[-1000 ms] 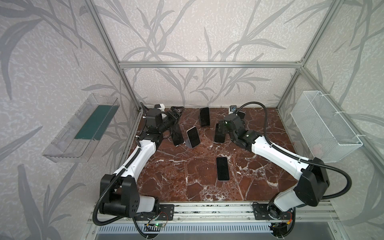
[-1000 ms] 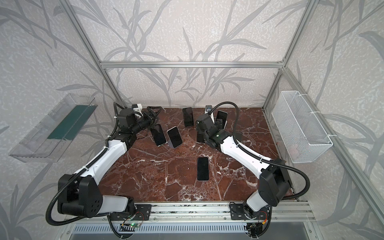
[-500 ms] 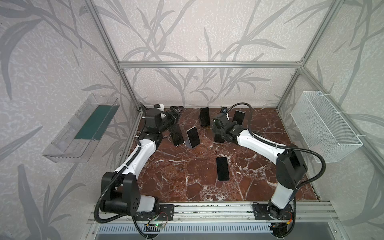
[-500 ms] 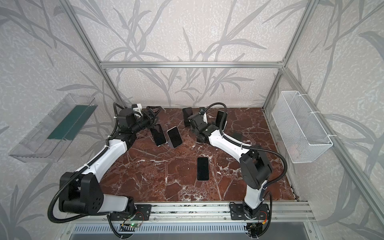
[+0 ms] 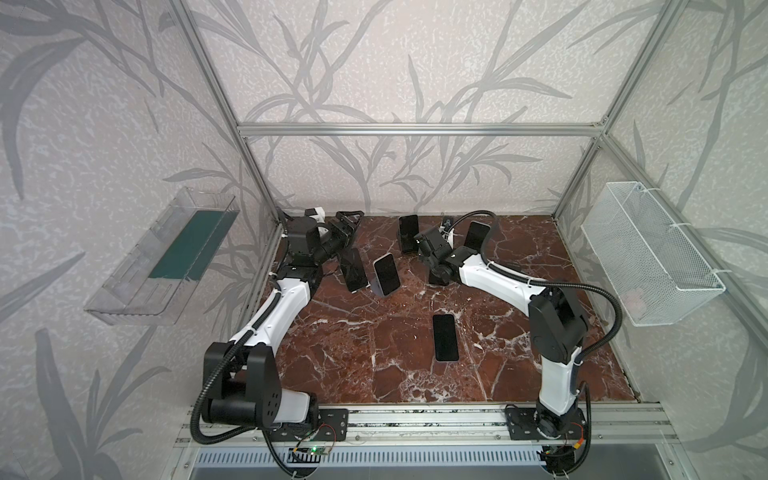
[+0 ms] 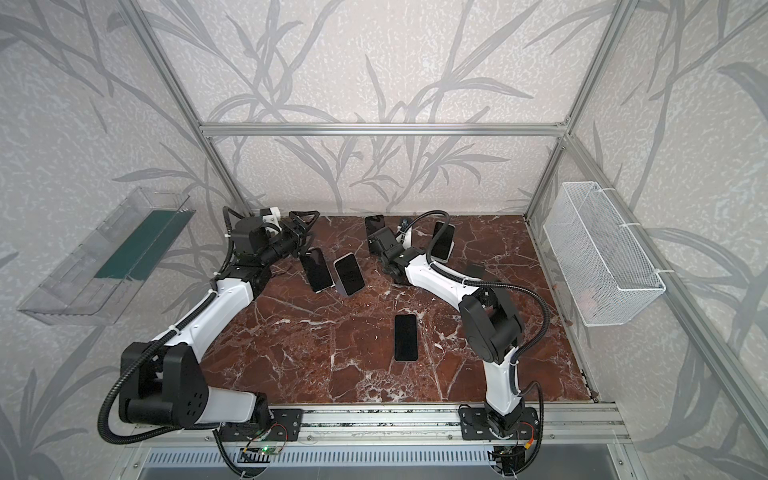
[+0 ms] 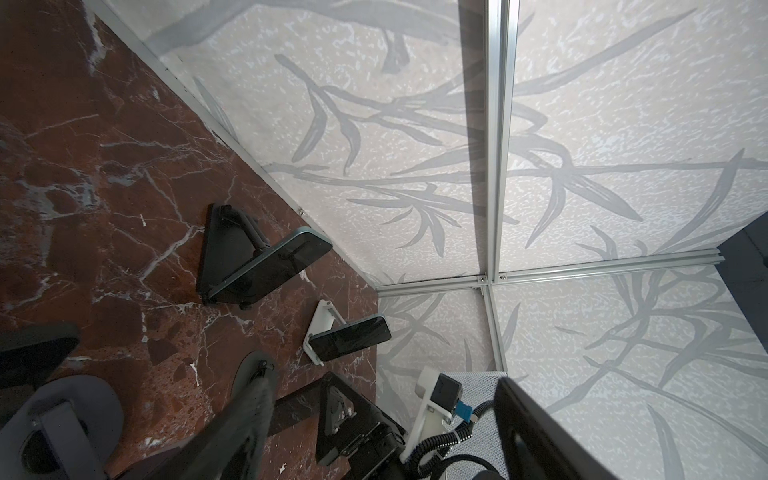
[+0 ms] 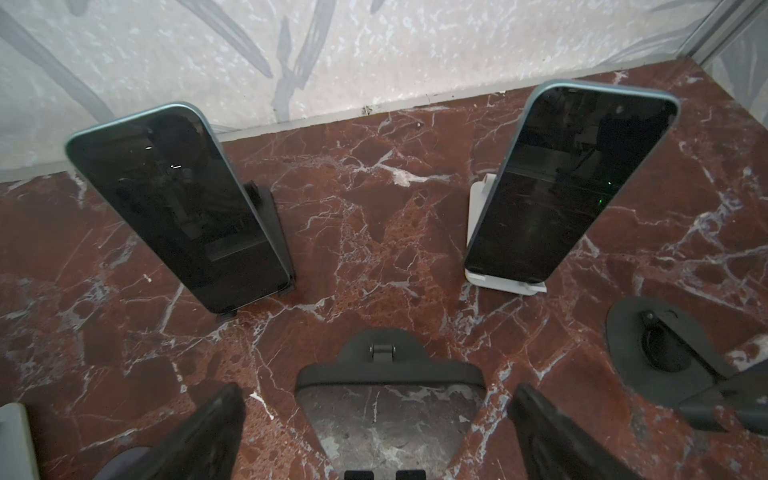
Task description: Remove the phone from the phone stand
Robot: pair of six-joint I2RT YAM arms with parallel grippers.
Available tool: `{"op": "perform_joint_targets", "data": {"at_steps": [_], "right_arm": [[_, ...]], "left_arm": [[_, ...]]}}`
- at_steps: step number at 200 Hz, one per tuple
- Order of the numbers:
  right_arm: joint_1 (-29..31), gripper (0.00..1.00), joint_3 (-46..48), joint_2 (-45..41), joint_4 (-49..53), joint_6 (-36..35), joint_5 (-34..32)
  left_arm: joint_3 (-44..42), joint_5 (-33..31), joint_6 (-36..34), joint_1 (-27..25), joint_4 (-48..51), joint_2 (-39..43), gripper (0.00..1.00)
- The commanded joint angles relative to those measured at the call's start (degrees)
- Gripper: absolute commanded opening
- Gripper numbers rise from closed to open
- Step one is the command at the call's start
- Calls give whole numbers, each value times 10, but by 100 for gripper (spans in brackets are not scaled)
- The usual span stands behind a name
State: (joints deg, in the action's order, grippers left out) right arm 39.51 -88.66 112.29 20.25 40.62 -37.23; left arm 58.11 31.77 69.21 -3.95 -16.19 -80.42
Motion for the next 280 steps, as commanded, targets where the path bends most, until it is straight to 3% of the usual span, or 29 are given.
{"op": "perform_joint_targets", "data": {"at_steps": [1,106,164,280], "right_arm": [[4,99,-16,5,5,26,-33],[4,99,-26,38,6,15,-57],[-2,94,-21,55,-28,-14,-54],[-20,86,0,57,-34,8,-32]], "left_arm": [[-7,13,10,4,-20,-4,84],[-15,19,22,8,-51,-7,84],[-23,27,45,11,-93,-9,83],[-34,28,63,15,-120,-11,81]]}}
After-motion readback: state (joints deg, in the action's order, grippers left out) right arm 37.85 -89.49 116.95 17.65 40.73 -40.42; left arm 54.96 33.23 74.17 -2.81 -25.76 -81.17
